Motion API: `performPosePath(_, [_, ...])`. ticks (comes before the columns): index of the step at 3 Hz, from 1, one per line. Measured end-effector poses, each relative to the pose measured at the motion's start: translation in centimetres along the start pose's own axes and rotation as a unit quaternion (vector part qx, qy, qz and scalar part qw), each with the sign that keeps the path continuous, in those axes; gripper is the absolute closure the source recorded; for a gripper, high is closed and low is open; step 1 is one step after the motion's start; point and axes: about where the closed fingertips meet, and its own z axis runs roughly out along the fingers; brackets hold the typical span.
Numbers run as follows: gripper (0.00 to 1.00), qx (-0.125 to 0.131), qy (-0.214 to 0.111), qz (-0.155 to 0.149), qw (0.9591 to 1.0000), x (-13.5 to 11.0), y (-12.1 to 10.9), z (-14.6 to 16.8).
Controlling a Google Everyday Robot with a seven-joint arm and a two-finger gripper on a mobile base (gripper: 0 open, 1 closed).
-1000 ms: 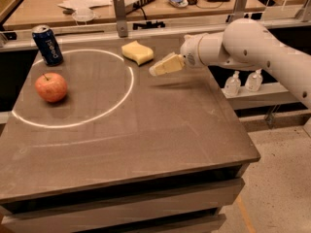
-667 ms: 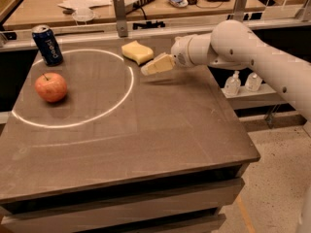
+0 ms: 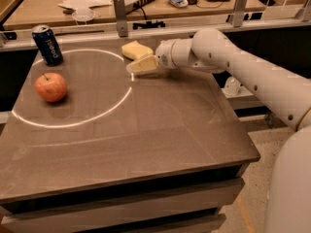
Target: Move sponge near apple
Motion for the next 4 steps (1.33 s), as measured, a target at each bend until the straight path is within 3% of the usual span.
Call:
performPosePath(2, [0.42, -0.001, -0.005, 0.008, 1.0000, 0.8, -0.4, 1.6])
performPosePath(3, [0.64, -0.012, -0.014, -0.012, 0.9998, 0.1, -0.3, 1.2])
performPosePath(4, [0.87, -0.048, -0.039, -0.050, 0.9968, -1.8, 0.3, 0.3])
